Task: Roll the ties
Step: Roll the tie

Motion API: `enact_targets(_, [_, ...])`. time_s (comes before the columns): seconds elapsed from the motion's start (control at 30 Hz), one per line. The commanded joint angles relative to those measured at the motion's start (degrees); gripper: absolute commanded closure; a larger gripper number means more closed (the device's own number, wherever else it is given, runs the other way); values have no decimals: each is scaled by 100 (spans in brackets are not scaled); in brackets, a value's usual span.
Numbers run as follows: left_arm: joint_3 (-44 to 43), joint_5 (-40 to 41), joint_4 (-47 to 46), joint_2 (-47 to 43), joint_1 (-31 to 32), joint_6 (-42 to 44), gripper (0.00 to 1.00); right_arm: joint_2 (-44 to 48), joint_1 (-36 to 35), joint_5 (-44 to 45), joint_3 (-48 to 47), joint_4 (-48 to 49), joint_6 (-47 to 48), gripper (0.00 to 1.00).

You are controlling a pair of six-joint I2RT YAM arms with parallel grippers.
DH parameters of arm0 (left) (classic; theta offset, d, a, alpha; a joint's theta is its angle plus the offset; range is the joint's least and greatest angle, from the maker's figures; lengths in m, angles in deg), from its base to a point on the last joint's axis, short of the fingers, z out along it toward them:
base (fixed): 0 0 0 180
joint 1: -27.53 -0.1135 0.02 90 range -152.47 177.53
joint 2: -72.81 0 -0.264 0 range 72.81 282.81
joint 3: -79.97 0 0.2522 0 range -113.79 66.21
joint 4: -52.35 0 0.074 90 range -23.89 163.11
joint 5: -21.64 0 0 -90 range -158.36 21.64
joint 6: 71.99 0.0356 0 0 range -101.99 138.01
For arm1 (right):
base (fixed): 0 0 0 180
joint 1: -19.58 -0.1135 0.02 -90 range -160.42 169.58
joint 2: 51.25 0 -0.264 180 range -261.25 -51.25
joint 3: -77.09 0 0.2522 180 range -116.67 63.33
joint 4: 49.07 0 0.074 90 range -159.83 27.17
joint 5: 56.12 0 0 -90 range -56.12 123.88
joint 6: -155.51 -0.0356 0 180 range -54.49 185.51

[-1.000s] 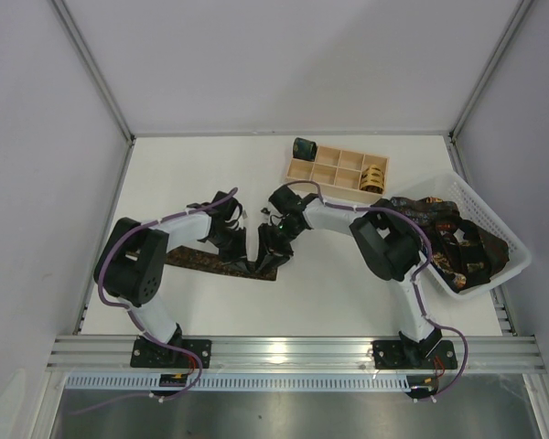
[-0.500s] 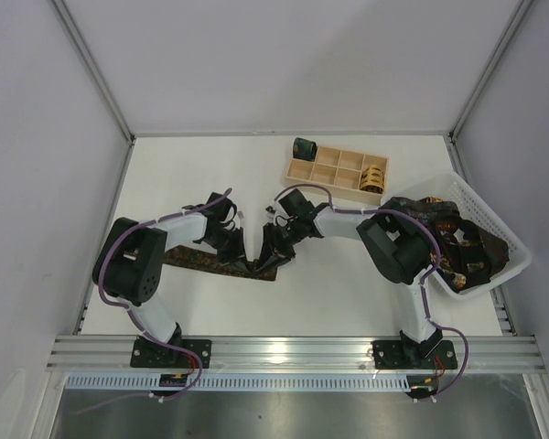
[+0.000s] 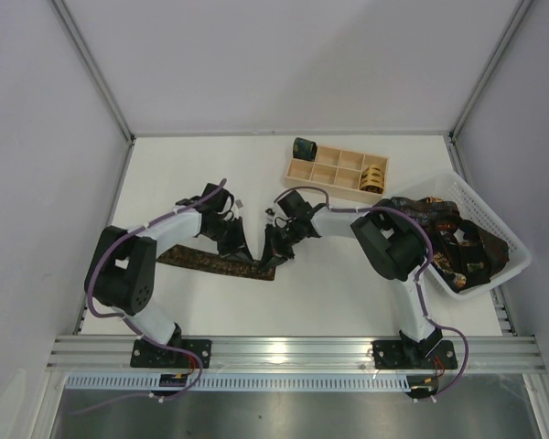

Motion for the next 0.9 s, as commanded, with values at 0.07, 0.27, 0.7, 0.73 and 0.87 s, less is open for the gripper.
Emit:
enact_targets(0.07, [-101,-341,-246,90,99,-223,95,-12,23,293,-101,-147,77,100])
enact_targets(0.27, [22,-306,-448,467,126,-197,95,287,41,284,-92,-296,16,100])
enact_targets(0.7, [49,27,-317,679,82,93,96,1131,454,399,346,-1167,464,74])
enact_targets(0.73, [66,45,-308,644,82,102,96,1166,524,363,556,-1158,542,67])
enact_targets(0.87, [128,133,-256,556,73,155,96,1167,542,267,848,-877,526,53])
